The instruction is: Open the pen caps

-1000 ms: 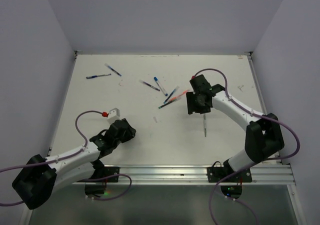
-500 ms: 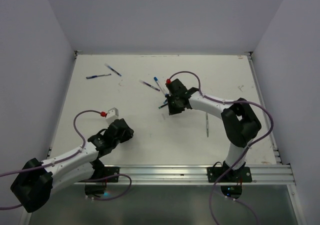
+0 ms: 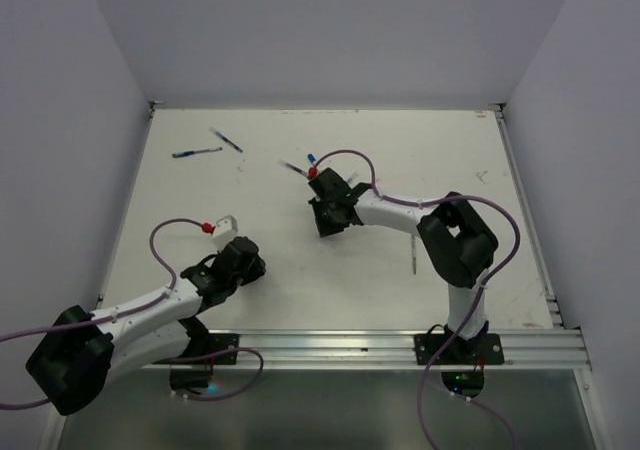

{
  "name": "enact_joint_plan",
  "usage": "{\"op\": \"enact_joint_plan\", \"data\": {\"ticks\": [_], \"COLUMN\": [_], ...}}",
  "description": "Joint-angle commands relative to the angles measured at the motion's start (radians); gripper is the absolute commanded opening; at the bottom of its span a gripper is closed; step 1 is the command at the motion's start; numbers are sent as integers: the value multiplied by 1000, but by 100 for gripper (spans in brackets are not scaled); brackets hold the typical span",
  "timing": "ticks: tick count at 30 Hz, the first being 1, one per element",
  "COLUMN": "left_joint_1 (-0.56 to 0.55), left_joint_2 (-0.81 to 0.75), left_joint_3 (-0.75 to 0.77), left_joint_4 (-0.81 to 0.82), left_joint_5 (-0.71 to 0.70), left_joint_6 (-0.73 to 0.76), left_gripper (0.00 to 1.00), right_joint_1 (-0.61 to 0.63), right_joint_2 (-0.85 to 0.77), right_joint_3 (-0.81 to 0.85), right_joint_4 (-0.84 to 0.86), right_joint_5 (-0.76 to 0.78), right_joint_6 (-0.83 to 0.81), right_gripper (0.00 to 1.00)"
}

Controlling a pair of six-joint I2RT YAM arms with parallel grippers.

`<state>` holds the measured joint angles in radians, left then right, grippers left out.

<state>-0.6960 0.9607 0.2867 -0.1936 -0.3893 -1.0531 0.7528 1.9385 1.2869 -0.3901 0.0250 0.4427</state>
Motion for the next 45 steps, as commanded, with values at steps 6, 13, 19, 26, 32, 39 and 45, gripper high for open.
{"op": "enact_joint_plan", "data": {"ticks": [6,13,19,26,32,39,45], "left_joint_1": [3,3,-3,-5,-5,-5,-5], "left_joint_2": [49,-45,-227,-454,-412,-431,-453], "left_joint_3": [25,-47,-77,-44,14,22,45], "left_joint_4": [22,177,85,-148,-170,-185,-240], "left_joint_5": [6,193,334,172,164,153,122], "left_joint_6": [13,139,104,19,50,35,50], "left_gripper": [37,36,19,24,25,26,27], "right_joint_1": [80,80,106,371,505,507,507], "right_joint_2": [-91,-196,-299,-312,-291,-155,-105], "right_joint_3": [16,-59,-256,-452,-538,-466,-434], "right_joint_4": [77,-1,37,302,595,694,703], "right_joint_5": [-48,49,-88,-178,-180,-171,-148], "right_joint_6": [77,56,73,247,402,427,429], "right_gripper": [1,5,6,4,1,0,0]}}
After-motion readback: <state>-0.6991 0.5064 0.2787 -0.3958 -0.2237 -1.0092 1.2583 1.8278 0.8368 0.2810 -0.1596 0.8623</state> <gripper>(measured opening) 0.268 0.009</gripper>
